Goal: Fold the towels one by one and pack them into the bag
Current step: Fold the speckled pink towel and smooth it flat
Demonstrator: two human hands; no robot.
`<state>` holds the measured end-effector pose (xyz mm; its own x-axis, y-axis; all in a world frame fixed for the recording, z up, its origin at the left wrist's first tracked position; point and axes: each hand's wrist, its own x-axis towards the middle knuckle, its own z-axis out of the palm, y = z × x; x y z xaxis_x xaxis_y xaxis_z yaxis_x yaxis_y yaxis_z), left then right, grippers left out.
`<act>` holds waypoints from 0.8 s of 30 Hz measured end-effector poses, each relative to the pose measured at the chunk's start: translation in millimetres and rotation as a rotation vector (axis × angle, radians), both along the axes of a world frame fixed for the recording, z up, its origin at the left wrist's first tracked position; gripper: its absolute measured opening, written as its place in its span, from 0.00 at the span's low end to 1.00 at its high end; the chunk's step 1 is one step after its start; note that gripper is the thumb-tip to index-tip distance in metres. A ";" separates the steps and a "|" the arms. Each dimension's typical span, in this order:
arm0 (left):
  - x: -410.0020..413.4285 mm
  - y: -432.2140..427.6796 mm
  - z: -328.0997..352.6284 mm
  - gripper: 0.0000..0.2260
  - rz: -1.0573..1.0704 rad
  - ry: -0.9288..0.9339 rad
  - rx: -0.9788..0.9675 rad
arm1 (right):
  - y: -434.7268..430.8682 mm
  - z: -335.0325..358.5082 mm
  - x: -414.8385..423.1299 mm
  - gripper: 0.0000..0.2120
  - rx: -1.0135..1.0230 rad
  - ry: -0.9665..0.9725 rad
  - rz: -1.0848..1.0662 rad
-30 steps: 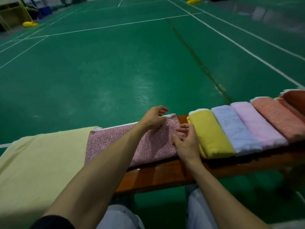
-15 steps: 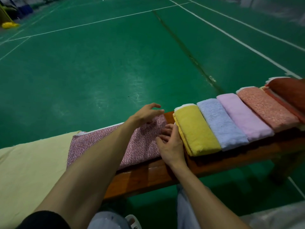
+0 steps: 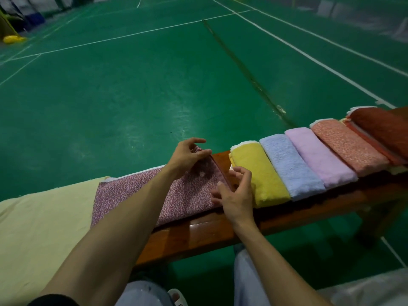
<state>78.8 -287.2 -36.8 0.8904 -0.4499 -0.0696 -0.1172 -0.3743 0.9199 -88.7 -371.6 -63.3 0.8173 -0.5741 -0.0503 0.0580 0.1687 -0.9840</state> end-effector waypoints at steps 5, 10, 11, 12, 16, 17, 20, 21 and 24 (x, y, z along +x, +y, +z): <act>-4.9 26.3 13.6 0.16 0.046 0.097 -0.199 | 1.6 13.3 -10.5 0.21 0.197 0.035 0.060; -10.6 52.4 28.6 0.15 0.096 0.165 -0.330 | 11.8 28.1 -16.0 0.21 0.304 0.044 0.095; -11.5 57.7 31.5 0.14 0.102 0.176 -0.350 | 15.3 30.7 -17.8 0.20 0.307 0.037 0.094; -12.7 63.4 34.5 0.14 0.110 0.191 -0.373 | 19.7 33.5 -19.3 0.20 0.309 0.024 0.086; -14.8 83.1 44.9 0.06 0.207 0.258 -0.406 | 47.8 46.5 -23.6 0.17 0.310 -0.032 0.072; -14.4 89.7 47.8 0.04 0.252 0.263 -0.389 | 58.9 50.4 -24.5 0.16 0.301 -0.045 0.087; -7.2 114.8 53.6 0.10 0.358 0.240 -0.277 | 96.7 55.5 -25.7 0.15 0.278 -0.066 0.171; -5.2 125.1 54.9 0.13 0.376 0.224 -0.221 | 110.1 55.2 -25.2 0.15 0.263 -0.057 0.201; 0.7 160.0 55.5 0.16 0.402 0.139 0.004 | 149.6 52.3 -20.6 0.15 0.225 -0.019 0.259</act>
<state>79.5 -127.1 18.8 0.9769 -0.0685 -0.2026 0.1639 -0.3688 0.9149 -109.3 -222.1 -11.0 0.9366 -0.3233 -0.1353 0.0027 0.3927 -0.9197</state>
